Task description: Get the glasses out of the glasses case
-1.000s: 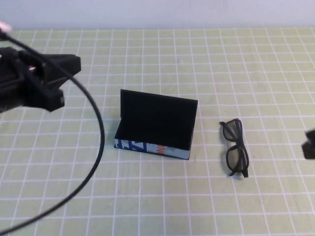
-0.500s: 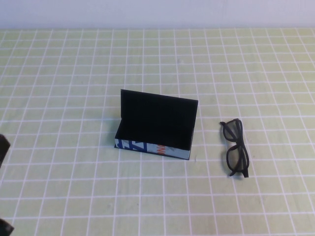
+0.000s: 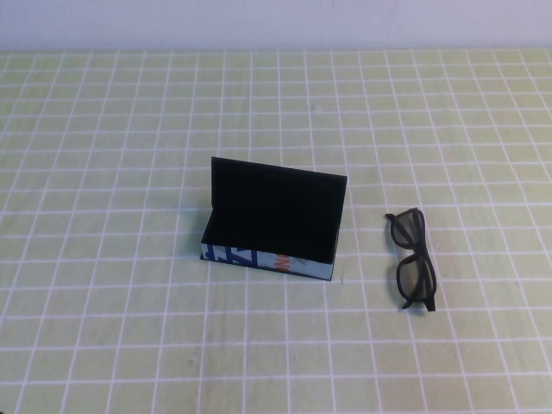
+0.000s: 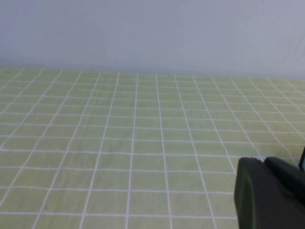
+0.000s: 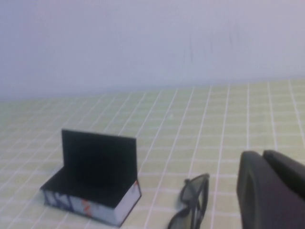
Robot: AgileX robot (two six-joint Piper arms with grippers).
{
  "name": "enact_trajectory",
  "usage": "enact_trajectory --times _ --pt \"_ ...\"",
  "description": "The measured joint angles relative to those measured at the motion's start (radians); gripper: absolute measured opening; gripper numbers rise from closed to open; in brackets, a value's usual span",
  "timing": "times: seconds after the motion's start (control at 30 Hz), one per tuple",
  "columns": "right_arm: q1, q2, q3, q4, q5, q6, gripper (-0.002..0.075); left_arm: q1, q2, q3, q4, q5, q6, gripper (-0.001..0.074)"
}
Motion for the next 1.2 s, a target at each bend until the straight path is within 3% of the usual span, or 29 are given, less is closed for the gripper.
enact_trajectory --times 0.2,0.8,1.0,1.2 --pt "0.0 0.0 0.107 0.004 -0.187 -0.004 -0.0016 0.0 0.0 0.009 -0.008 -0.004 0.0 -0.0004" --pt "-0.004 -0.005 0.178 -0.044 -0.028 -0.005 -0.0016 0.0 0.0 0.01 -0.01 0.013 0.002 -0.0004" --pt "-0.112 -0.081 0.264 -0.103 -0.136 -0.005 -0.0016 0.0 0.0 0.01 -0.01 0.016 0.002 -0.0004" --pt "-0.133 -0.097 0.287 -0.106 -0.068 -0.005 -0.0016 0.0 0.0 0.01 -0.01 0.02 0.002 -0.0004"
